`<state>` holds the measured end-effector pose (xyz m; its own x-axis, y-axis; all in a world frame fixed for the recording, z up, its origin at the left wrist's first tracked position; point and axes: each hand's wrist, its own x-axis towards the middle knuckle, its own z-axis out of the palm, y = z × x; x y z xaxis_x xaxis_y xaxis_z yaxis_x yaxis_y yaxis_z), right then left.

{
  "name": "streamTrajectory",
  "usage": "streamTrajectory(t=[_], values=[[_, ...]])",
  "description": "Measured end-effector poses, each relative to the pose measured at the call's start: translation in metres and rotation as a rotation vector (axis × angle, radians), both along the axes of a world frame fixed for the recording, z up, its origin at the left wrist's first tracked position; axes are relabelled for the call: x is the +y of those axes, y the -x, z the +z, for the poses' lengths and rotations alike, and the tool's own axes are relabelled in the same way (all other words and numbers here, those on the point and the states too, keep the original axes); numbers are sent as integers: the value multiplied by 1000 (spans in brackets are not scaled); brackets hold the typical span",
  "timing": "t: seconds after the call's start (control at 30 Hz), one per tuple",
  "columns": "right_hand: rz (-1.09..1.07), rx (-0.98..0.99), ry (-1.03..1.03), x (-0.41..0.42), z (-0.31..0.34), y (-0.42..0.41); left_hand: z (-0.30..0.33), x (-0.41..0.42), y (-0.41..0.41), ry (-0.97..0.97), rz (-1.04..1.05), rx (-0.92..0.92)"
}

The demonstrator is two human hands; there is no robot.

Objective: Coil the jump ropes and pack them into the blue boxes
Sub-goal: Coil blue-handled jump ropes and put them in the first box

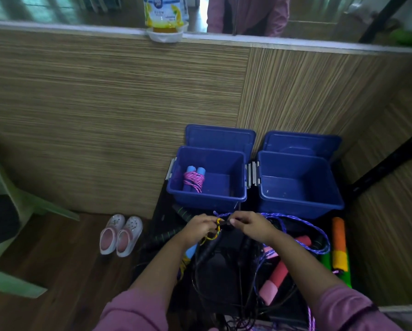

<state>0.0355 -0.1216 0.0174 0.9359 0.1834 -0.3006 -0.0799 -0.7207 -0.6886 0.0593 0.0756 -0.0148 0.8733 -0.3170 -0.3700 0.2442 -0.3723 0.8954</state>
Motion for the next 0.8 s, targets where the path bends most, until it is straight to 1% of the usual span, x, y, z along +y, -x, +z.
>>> streamTrajectory(t=[0.1,0.17,0.3,0.43,0.57,0.7,0.8], values=[[11,15,3,-1,-1,-4,-2,0,1,25,-17,-42],[41,17,44,-2,-1,-4,-5,2,3,21,-17,-93],[66,-7,137,-6,0,-3,-11,11,-1,-15,63,-138],[17,2,252,-20,-4,-3,-18,16,-3,-87,89,-156],[8,-36,453,-34,-3,-4,-28,20,5,-148,128,-245],[-59,-35,545,-48,-3,-2,-41,24,9,-163,179,-262],[-128,-64,623,-50,-3,1,-37,18,9,-145,184,-240]])
